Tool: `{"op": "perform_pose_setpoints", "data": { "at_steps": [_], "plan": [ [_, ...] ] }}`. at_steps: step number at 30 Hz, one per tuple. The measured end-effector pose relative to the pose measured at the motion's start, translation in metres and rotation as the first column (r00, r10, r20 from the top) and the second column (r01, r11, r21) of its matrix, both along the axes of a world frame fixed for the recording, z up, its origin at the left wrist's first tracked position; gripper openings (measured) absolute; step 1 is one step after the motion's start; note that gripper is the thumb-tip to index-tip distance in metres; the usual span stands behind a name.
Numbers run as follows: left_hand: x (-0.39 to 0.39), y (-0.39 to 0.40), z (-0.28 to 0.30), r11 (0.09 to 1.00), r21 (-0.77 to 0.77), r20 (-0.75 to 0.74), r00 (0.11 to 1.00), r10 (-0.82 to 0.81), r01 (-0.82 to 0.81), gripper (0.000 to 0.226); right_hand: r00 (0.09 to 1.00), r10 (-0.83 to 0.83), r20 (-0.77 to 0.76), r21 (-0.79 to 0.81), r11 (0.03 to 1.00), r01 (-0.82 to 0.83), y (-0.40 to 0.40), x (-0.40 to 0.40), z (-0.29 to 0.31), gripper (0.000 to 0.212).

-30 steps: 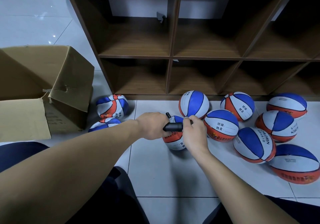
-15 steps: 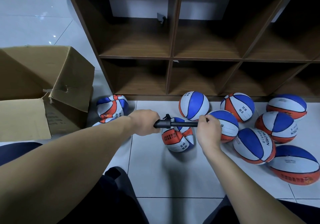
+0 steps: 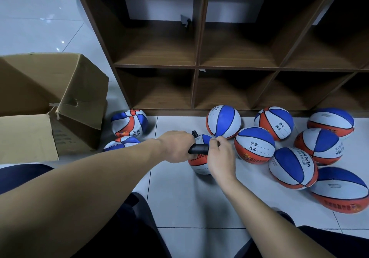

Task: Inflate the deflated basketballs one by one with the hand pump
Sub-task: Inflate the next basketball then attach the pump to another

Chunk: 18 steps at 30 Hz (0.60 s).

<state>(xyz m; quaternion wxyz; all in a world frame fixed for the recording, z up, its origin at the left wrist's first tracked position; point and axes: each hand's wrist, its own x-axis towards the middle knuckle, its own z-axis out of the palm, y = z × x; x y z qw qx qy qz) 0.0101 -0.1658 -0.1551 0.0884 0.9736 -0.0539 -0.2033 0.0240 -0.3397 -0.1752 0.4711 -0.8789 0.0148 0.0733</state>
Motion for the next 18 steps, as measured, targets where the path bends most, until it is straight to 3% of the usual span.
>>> {"op": "perform_pose_setpoints", "data": {
  "at_steps": [12,18],
  "plan": [
    [0.001,0.003,0.001,0.998,-0.048,-0.044,0.999,0.024,-0.026,0.034,0.998,0.057,-0.02,0.028,0.998,-0.056,-0.008,0.009,0.002,0.032],
    [-0.001,0.027,-0.007,0.993,-0.046,-0.101,0.99,0.102,-0.107,0.035,1.0,-0.025,-0.01,0.027,0.999,0.025,-0.036,0.026,0.007,0.031]
  ]
}}
